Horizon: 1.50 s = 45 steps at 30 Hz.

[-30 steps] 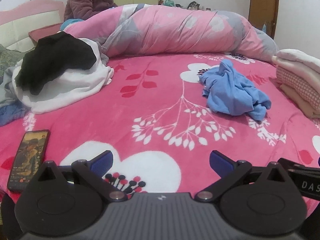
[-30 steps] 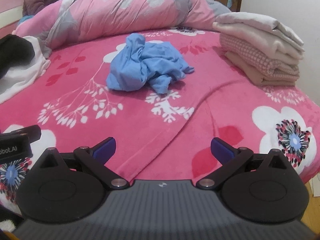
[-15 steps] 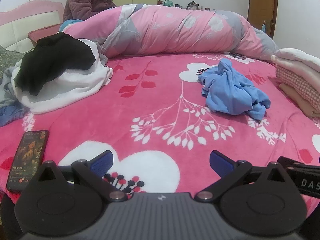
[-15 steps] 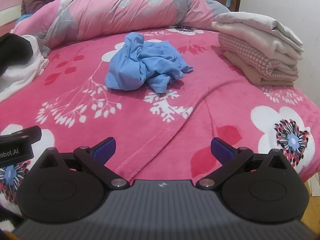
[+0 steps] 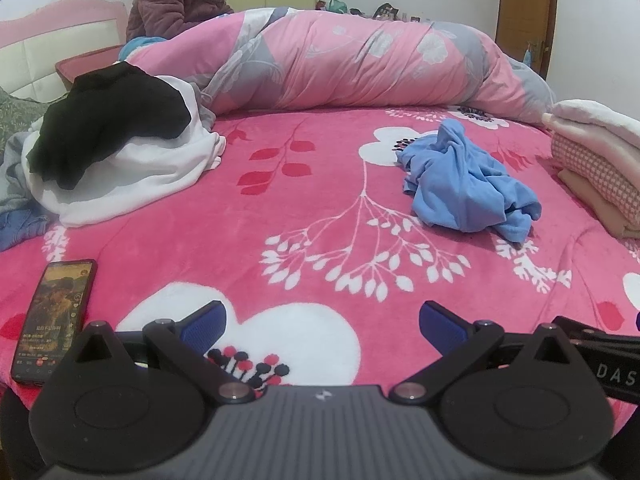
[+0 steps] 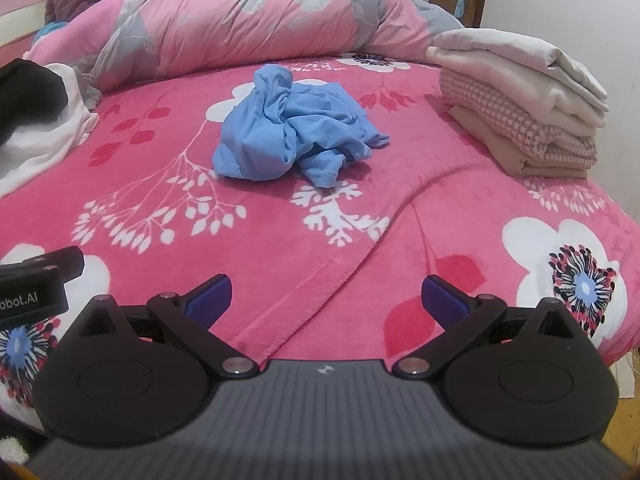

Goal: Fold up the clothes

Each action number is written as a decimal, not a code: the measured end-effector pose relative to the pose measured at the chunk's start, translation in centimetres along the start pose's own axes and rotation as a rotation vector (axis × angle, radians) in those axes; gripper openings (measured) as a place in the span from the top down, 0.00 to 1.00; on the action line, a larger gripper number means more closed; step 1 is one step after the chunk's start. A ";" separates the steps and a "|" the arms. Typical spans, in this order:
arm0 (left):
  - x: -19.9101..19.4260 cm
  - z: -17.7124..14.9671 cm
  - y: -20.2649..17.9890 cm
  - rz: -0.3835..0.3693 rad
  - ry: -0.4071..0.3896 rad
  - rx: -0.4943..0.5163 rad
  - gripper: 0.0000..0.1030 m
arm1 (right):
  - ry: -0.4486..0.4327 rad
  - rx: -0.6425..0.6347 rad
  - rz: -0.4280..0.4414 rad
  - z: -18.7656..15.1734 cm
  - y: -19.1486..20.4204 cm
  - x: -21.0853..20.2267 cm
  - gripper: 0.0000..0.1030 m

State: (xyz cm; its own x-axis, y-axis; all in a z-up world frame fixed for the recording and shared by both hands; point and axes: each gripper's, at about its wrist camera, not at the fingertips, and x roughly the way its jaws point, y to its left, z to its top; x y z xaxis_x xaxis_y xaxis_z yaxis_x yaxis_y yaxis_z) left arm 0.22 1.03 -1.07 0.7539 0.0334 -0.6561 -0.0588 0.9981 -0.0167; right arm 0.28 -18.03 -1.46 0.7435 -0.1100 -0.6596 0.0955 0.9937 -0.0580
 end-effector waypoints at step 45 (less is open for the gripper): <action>0.7 -0.3 0.1 0.016 0.014 -0.002 0.00 | 0.015 -0.004 0.018 -0.2 0.6 0.5 0.01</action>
State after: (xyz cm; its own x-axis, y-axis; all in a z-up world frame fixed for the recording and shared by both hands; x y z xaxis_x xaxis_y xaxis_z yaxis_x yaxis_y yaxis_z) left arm 0.52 1.13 -1.77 0.7439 0.0484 -0.6665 -0.0719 0.9974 -0.0077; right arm 0.55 -17.52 -1.93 0.7351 -0.0922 -0.6716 0.0799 0.9956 -0.0493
